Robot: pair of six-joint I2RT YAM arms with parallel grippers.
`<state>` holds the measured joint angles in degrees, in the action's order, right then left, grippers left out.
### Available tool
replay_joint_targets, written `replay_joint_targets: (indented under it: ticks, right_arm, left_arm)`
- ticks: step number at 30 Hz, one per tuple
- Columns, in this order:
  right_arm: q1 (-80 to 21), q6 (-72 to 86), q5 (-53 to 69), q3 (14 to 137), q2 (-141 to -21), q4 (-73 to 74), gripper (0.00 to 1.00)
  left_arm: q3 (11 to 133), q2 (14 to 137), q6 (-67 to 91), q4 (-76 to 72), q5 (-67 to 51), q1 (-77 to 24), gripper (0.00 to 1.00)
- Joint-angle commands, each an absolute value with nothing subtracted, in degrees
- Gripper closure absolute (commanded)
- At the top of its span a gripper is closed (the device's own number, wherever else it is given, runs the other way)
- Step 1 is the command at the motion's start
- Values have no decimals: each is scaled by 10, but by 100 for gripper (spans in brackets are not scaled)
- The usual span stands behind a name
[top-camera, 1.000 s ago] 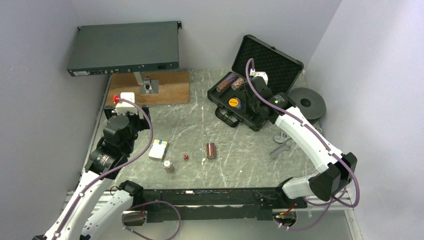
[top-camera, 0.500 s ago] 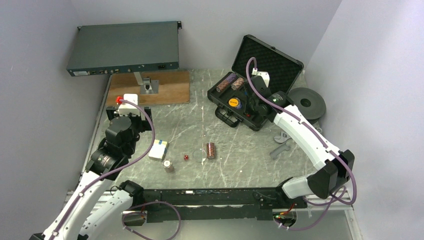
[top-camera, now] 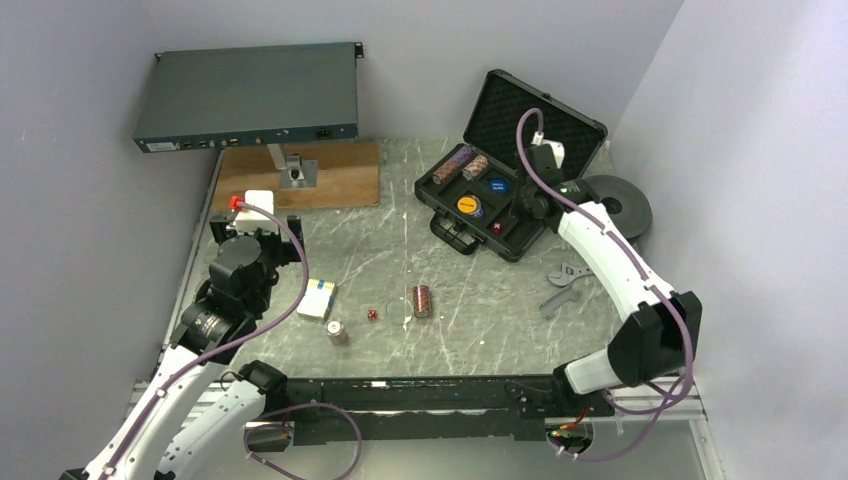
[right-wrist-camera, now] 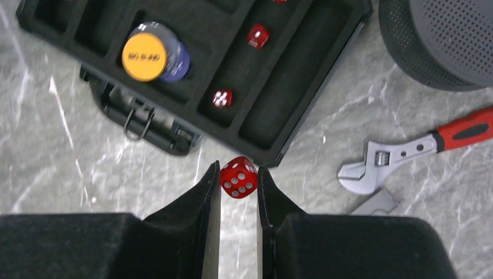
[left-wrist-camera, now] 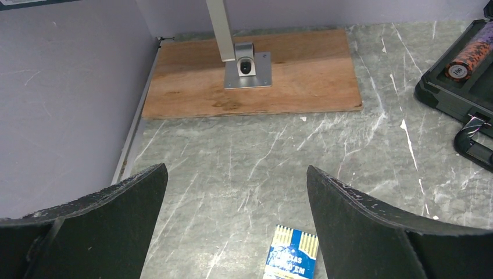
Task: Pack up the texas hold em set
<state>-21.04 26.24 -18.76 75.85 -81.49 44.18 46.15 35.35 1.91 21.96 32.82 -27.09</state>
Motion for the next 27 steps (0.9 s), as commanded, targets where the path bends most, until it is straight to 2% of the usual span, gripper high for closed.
replay_joint_targets:
  ticks: [1, 8, 16, 27]
  right_arm:
    - [-158, 239, -118, 762, -871, 355, 100]
    - [-100, 234, -62, 879, -1053, 328, 100]
    - [-87, 226, -47, 951, -1153, 315, 100]
    - [-88, 243, -17, 869, -1114, 285, 100]
  left_arm:
    - [478, 350, 21, 212, 315, -273, 4]
    - [489, 353, 27, 226, 304, -273, 4]
    - [490, 344, 24, 224, 304, -272, 4]
    - [496, 362, 25, 230, 299, -268, 4]
